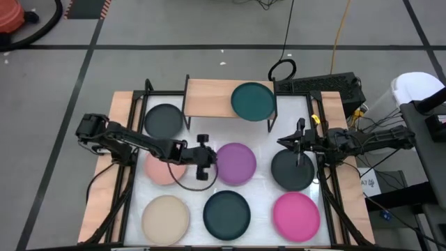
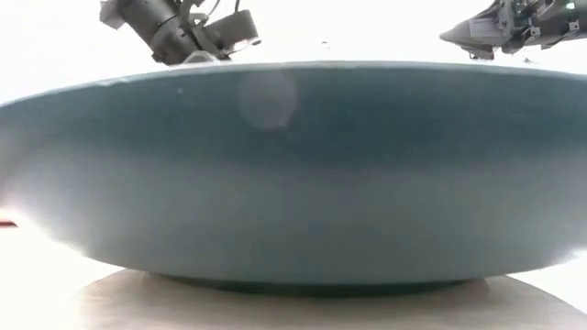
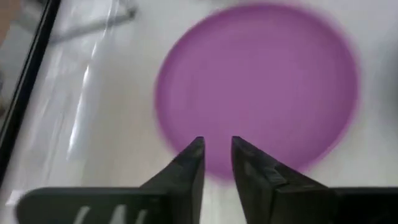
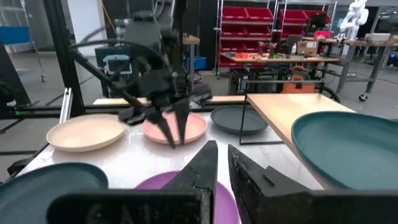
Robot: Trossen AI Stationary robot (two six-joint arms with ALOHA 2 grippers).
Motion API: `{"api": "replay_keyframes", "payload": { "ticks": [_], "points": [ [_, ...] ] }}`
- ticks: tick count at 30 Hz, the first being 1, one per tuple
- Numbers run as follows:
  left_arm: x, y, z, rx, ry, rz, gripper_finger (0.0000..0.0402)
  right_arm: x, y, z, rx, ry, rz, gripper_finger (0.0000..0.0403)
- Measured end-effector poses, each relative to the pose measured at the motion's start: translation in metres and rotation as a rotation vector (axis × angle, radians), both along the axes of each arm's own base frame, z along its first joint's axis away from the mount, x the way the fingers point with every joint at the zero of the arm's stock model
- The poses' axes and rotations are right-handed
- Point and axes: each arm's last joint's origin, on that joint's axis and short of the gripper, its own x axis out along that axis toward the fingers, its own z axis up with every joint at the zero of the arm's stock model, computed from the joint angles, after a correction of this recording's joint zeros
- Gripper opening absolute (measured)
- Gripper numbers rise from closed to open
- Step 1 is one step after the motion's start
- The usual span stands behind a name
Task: Place and stack plates onto a shelf
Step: Stack the light orange plate on top of the dark green plate on the shelf
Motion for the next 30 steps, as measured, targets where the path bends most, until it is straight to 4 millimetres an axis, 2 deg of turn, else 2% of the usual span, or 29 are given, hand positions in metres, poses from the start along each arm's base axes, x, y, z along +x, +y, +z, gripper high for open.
{"api": "replay_keyframes", "payload": {
  "ticks": [6, 14, 20, 30],
  "points": [
    [-0.020, 0.013, 0.010, -0.110, 0.106, 0.264, 0.0125, 0.002, 0.000, -0.002, -0.002, 0.015, 0.000, 0.0022],
    [-0.057, 0.016, -0.007, -0.176, 0.381, 0.558, 0.0126, 0.004, 0.001, -0.003, -0.005, 0.030, -0.001, 0.0022],
    [-0.072, 0.001, -0.008, -0.239, 0.462, 0.646, 0.0127, 0.004, 0.001, -0.004, -0.005, 0.035, -0.001, 0.0022],
    [-0.082, -0.037, -0.008, -0.329, 0.396, 0.743, 0.0127, 0.004, 0.001, -0.005, -0.008, 0.053, -0.001, 0.0022]
  ]
}}
